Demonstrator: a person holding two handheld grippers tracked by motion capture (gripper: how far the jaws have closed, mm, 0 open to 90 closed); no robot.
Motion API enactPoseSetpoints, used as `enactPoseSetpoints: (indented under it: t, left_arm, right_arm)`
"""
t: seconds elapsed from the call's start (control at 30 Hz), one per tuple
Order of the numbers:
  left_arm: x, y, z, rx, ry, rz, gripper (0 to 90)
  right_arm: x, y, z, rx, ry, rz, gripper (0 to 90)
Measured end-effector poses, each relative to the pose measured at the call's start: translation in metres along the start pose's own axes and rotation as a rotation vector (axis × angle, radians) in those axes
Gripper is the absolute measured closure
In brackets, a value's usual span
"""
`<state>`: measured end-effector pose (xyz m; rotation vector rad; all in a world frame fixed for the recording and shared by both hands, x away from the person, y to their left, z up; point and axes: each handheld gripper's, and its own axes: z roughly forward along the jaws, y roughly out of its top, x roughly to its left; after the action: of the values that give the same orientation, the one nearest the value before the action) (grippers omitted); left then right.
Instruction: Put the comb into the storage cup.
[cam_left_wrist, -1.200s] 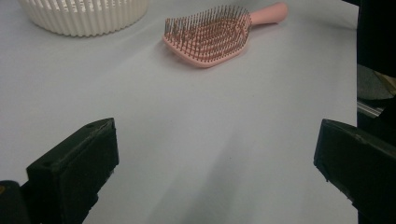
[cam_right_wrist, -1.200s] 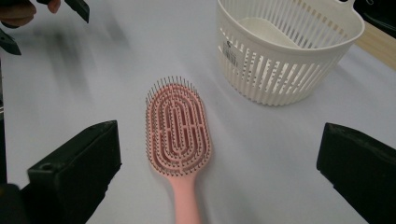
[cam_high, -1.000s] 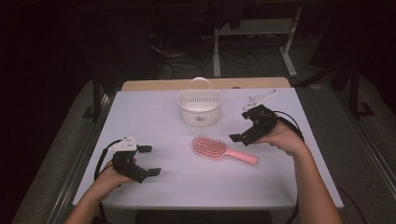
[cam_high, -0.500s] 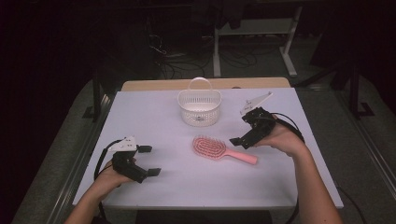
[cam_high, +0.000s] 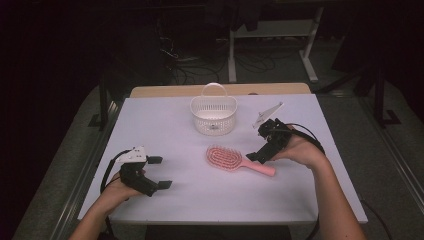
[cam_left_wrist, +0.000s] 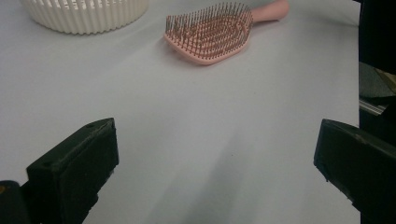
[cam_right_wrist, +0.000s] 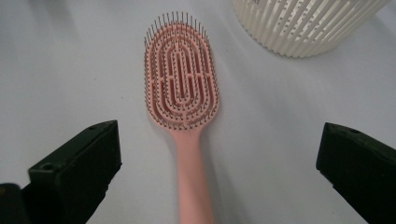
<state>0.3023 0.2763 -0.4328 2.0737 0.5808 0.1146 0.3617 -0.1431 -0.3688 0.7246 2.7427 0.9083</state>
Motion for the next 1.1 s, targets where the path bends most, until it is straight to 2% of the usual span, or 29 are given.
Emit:
enactPoseSetpoints:
  t: [0.77, 1.1]
  left_arm:
    - [0.0, -0.001, 0.0, 0.004, 0.004, -0.001, 0.0]
    - [0.0, -0.001, 0.0, 0.008, 0.007, 0.003, 0.0]
  right_arm:
    - [0.003, -0.003, 0.014, 0.123, -0.003, -0.015, 0.0]
    - [0.004, -0.004, 0.018, 0.157, 0.008, -0.018, 0.0]
